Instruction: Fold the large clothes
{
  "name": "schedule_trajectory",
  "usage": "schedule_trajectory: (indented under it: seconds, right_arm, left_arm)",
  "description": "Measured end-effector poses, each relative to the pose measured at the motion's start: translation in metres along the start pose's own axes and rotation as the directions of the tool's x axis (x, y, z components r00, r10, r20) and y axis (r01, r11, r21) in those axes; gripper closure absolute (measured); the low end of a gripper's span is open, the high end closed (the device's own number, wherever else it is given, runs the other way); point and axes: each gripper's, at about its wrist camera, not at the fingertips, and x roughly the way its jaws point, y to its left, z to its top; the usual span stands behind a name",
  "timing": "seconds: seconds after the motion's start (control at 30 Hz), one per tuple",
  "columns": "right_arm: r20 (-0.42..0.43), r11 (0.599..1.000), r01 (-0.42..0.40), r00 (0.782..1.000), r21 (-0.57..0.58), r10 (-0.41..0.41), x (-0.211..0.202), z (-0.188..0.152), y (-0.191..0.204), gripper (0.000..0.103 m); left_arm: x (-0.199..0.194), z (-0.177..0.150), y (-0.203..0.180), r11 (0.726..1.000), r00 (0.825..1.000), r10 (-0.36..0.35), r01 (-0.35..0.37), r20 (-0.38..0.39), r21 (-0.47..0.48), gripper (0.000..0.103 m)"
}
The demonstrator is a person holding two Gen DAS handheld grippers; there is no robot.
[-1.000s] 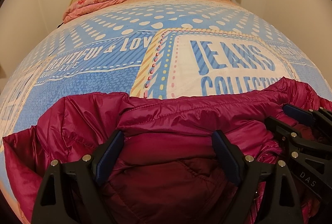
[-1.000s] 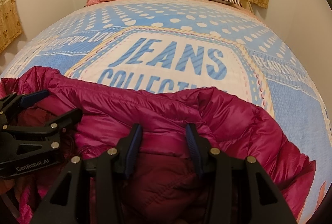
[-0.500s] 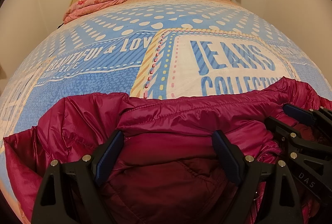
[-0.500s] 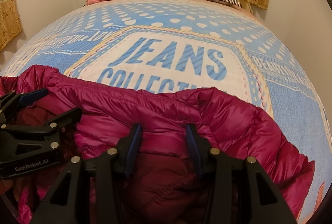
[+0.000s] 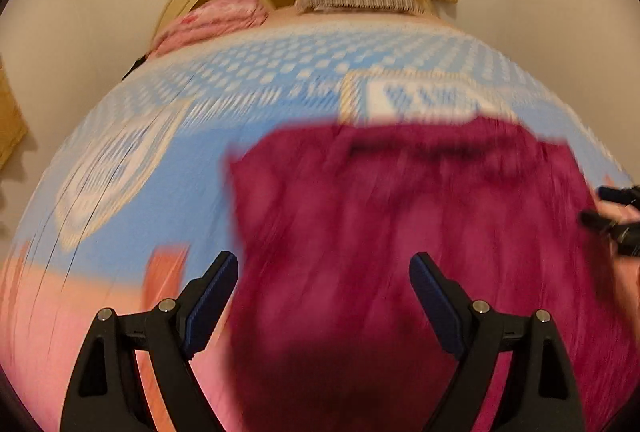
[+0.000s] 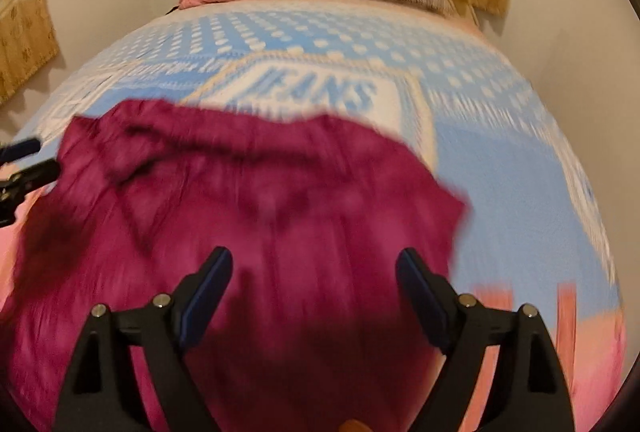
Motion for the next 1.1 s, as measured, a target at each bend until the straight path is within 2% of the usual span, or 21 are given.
schedule_trajectory:
  seconds: [0.07,0.17,0.3,0.43,0.63,0.8,0.83,0.93,1.0,1.03,1.1]
  right_arm:
    - [-0.033,0.999,-0.003,0.999,0.032,0.004,-0.019,-0.035,-0.010,0.016]
    - [-0.075,0.996,-0.001,0.997,0.090,0.008,-0.049,-0.098,-0.022,0.016]
    - [-0.070,0.987,0.006,0.998,0.159,0.005,-0.087,-0.160,-0.029,0.016]
    - [-0.040,0.981,0.021,0.999,0.195,-0.014,-0.114,-0.196,-0.025,0.016]
    - [-0.025,0.976,0.005,1.000,0.219,0.001,-0.124,-0.224,-0.005,0.016]
    - [0.019,0.971,0.001,1.000,0.239,-0.005,-0.141,-0.256,0.008,0.016]
    - [0.024,0.971,0.002,1.000,0.238,-0.008,-0.143,-0.261,0.010,0.019]
    - [0.046,0.973,0.011,0.999,0.231,-0.022,-0.153,-0.275,0.016,0.039]
    - [0.062,0.970,-0.012,0.998,0.243,-0.004,-0.156,-0.280,0.016,0.045]
    - [0.068,0.970,-0.014,0.998,0.244,-0.002,-0.157,-0.282,0.016,0.050]
    - [0.075,0.968,-0.013,0.997,0.250,-0.006,-0.158,-0.284,0.016,0.058]
  left_arm:
    - [-0.021,-0.046,0.018,1.000,0.999,0.021,-0.022,-0.039,-0.010,0.015]
    - [-0.049,-0.106,0.041,0.998,0.998,0.041,-0.043,-0.057,-0.044,0.015]
    - [-0.075,-0.156,0.051,0.994,0.997,0.051,-0.055,-0.050,-0.091,0.015]
    - [-0.091,-0.184,0.042,0.994,0.999,0.024,-0.028,-0.037,-0.102,0.015]
    - [-0.104,-0.210,0.024,0.995,0.999,-0.020,0.017,-0.025,-0.101,0.015]
    - [-0.113,-0.231,0.019,0.993,0.998,-0.058,0.055,-0.023,-0.105,0.015]
    - [-0.115,-0.235,0.019,0.993,0.997,-0.070,0.067,-0.020,-0.102,0.015]
    - [-0.118,-0.239,0.017,0.992,0.996,-0.084,0.082,-0.016,-0.091,0.015]
    - [-0.120,-0.241,0.017,0.991,0.995,-0.096,0.095,-0.014,-0.096,0.018]
    - [-0.120,-0.242,0.016,0.990,0.995,-0.102,0.100,-0.013,-0.096,0.021]
    - [-0.123,-0.245,0.012,0.982,0.987,-0.158,0.156,-0.017,-0.104,0.045]
